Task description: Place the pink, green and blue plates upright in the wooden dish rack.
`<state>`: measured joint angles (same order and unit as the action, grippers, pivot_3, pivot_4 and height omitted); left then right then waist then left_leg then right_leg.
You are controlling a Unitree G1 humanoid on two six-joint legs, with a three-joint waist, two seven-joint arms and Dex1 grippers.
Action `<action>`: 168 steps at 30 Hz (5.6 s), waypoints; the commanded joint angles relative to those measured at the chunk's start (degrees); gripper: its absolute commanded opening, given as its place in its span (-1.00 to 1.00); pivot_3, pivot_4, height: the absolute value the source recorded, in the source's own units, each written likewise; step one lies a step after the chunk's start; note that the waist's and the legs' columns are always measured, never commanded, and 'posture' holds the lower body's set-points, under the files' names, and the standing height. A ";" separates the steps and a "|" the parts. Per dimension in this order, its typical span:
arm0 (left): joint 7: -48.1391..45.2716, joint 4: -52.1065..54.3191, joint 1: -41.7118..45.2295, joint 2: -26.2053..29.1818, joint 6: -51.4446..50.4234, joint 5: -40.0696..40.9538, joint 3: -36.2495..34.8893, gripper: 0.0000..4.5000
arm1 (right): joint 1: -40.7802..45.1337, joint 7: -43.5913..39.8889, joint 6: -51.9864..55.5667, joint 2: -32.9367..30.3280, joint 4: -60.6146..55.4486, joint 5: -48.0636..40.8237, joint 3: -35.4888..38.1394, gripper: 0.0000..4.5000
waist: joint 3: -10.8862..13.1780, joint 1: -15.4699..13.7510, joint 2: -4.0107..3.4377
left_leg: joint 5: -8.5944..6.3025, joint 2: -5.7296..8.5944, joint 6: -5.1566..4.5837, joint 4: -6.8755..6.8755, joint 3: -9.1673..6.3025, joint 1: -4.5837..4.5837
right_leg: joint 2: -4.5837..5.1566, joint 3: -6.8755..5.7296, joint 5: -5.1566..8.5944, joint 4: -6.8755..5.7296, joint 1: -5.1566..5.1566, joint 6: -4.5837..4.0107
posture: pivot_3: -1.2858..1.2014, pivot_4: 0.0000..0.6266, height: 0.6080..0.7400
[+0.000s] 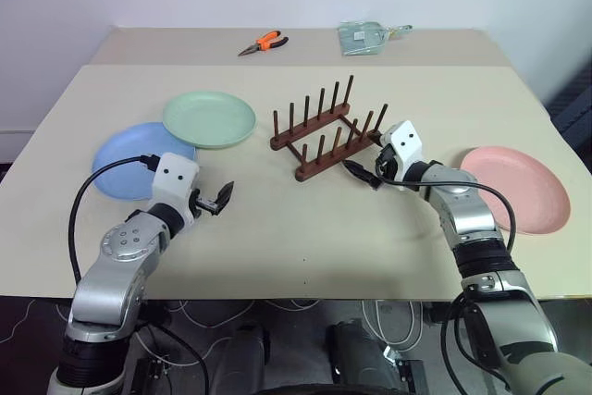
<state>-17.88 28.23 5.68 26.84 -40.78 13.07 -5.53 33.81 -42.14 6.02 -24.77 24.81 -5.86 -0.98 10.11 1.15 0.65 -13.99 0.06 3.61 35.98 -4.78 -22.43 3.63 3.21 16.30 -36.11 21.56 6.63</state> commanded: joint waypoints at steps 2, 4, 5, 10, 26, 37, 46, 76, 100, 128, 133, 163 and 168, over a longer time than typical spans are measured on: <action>0.88 3.18 0.00 -0.12 0.10 -0.18 -1.28 1.00 | 1.49 -0.87 -0.24 -0.96 -1.76 -0.21 0.18 0.97 | 0.00 0.00 0.00 | 0.00 0.00 0.00 0.00 0.00 0.00 | 0.00 0.00 0.00 0.00 0.00 0.00 | 0.03 -0.52 1.00; 1.14 3.64 -0.24 -0.18 -0.12 -0.12 -1.21 1.00 | 1.52 -1.07 -0.24 -0.90 -1.72 -0.16 0.10 0.97 | 0.00 0.00 0.00 | 0.00 0.00 0.00 0.01 0.00 0.00 | 0.00 0.00 0.00 0.00 0.00 0.00 | 0.03 -0.52 1.00; 1.24 3.85 -0.40 -0.19 -0.20 -0.09 -1.21 1.00 | 1.56 -1.15 -0.29 -0.85 -1.63 -0.10 0.05 0.97 | 0.00 0.00 0.00 | 0.00 0.00 0.00 0.01 0.00 0.00 | 0.00 0.00 0.00 0.00 0.00 0.00 | 0.03 -0.52 1.00; 1.46 4.44 -0.84 -0.15 -0.46 0.04 -1.41 1.00 | 1.72 -1.37 -0.49 -0.61 -1.30 0.01 -0.24 0.97 | 0.00 0.01 0.00 | 0.00 0.00 0.00 0.00 0.00 0.00 | 0.00 0.00 0.00 0.00 0.00 -0.01 | 0.03 -0.52 1.00; 1.91 5.47 -1.21 -0.37 -1.03 0.13 -1.40 1.00 | 2.57 -1.90 -1.45 -0.43 0.09 0.10 -0.66 0.97 | 0.00 0.00 0.00 | 0.00 0.00 0.00 0.01 0.00 0.00 | 0.00 0.00 0.01 0.00 0.00 -0.01 | 0.03 -0.52 1.00; 1.75 5.04 -1.13 -0.47 -0.72 0.01 -1.56 1.00 | 3.04 -1.75 -1.54 -0.24 0.41 0.28 -0.71 0.97 | 0.00 -0.01 0.00 | 0.00 0.00 0.00 0.00 0.00 0.00 | 0.00 0.00 0.00 0.00 0.00 -0.01 | 0.03 -0.52 1.00; 0.58 2.15 0.90 0.62 0.58 -0.34 -1.89 1.00 | 2.82 0.54 -2.47 0.07 1.30 0.83 -0.17 0.97 | 0.00 -0.01 0.00 | 0.00 0.00 0.00 0.01 0.00 0.00 | 0.00 0.00 0.01 0.00 0.00 -0.01 | 0.03 -0.52 1.00; -22.06 -29.97 21.30 -1.45 14.62 -2.76 17.18 1.00 | -17.13 1.32 12.65 -5.74 -29.94 -7.17 3.76 0.97 | 0.00 -0.29 0.00 | 0.00 0.01 0.00 0.04 -0.02 0.00 | -0.03 -0.02 0.01 0.00 -0.04 -0.01 | 0.03 -0.52 1.00; -21.38 -59.80 32.81 -18.24 29.04 -9.85 18.62 -0.66 | -24.10 9.39 12.69 -5.80 -37.51 -3.86 5.32 1.00 | -0.01 -0.39 -0.01 | 0.00 0.09 -0.01 0.09 -0.07 0.02 | 0.01 -0.05 0.01 0.01 -0.14 0.13 | 0.03 -0.52 1.00; -44.61 -51.43 26.63 -1.77 37.02 -11.39 20.95 0.86 | -42.24 4.71 17.44 -15.91 -46.71 -6.18 15.84 0.76 | 0.00 -0.06 0.00 | 0.00 0.03 -0.02 0.06 -0.07 0.06 | -0.02 -0.03 0.03 -0.01 -0.14 0.08 | 0.03 -0.52 1.00; -45.62 -36.57 18.88 1.87 25.31 -4.82 18.13 0.26 | -44.82 1.43 19.38 -17.15 -49.24 -8.57 15.75 -0.28 | -0.03 0.39 -0.07 | -0.01 -0.05 -0.02 0.00 -0.06 0.12 | -0.05 -0.03 0.08 -0.05 -0.14 -0.02 | 0.03 -0.52 1.00; -10.11 -57.87 29.07 -17.19 27.85 -14.40 18.81 -0.41 | -16.16 19.18 7.30 -7.89 -13.20 8.39 2.01 -0.48 | -0.17 -0.17 0.08 | 0.16 0.08 -0.22 0.17 -0.07 0.26 | -0.03 -0.03 -0.23 -0.01 -0.34 0.03 | 0.03 -0.52 1.00; -11.50 -53.81 26.92 -14.99 27.47 -13.85 18.04 -0.41 | -21.96 19.57 6.61 -11.91 -21.67 9.98 5.01 0.59 | -0.18 0.03 0.07 | 0.16 0.08 -0.22 0.09 -0.07 0.25 | -0.02 -0.02 -0.20 -0.01 -0.29 0.08 | 0.03 -0.52 1.00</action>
<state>-28.90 -25.20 34.48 10.20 -12.00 0.49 12.69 13.13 -22.17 12.25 -35.25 6.47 3.73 2.08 9.93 1.18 0.73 -13.83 0.14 3.39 36.05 -4.84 -22.19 3.60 3.20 16.09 -36.12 21.28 6.71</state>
